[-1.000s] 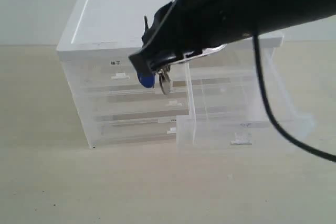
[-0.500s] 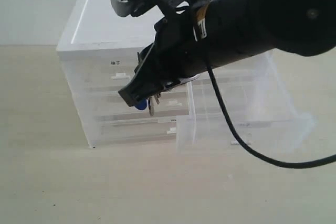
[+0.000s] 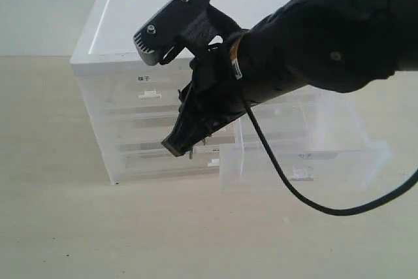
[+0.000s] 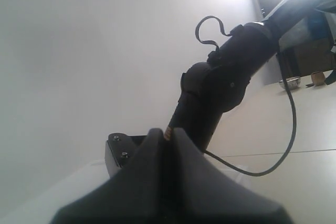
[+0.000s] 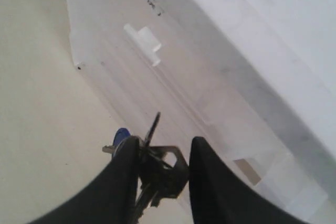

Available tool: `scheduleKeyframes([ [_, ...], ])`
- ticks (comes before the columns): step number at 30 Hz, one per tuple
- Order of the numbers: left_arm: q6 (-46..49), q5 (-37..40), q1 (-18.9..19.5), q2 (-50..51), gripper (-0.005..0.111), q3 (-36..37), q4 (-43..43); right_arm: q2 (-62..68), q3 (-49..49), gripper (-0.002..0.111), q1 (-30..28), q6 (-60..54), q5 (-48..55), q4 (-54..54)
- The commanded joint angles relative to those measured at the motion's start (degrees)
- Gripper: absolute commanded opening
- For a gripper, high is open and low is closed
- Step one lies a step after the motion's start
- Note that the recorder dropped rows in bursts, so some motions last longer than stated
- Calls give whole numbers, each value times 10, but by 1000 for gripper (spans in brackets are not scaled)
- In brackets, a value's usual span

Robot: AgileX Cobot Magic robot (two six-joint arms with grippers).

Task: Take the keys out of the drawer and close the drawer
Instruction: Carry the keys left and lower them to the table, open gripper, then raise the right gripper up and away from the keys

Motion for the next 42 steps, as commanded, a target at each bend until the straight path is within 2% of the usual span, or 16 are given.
scheduleKeyframes([
  [1, -7, -3, 1, -3, 5, 0, -6, -7, -3, 0, -1, 46, -3, -62],
  [7, -7, -9, 1, -3, 5, 4, -6, -7, -3, 0, -1, 49, 0, -70],
  [12, -7, -9, 1, -3, 5, 4, -6, -7, -3, 0, -1, 51, 2, -119],
  [26, -7, -9, 1, -3, 5, 4, -6, -7, -3, 1, -1, 70, -6, -125],
  [27, -7, -9, 1, -3, 5, 4, -6, -7, -3, 3, -1, 70, -6, -125],
  [29, -7, -6, 1, -3, 5, 4, -6, -7, -3, 21, -1, 70, -9, -125],
  [30, -7, -5, 1, -3, 5, 4, -6, -7, -3, 33, -1, 70, -10, -125],
  [31, -7, -5, 1, -3, 5, 4, -6, -7, -3, 36, -1, 70, -11, -125],
  [39, -7, 2, 1, -1, 5, 7, -6, -67, -3, 38, 0, 71, -11, -138],
  [42, -2, -22, 1, 34, 5, 15, -5, -102, -3, 38, -2, 161, 5, -265],
])
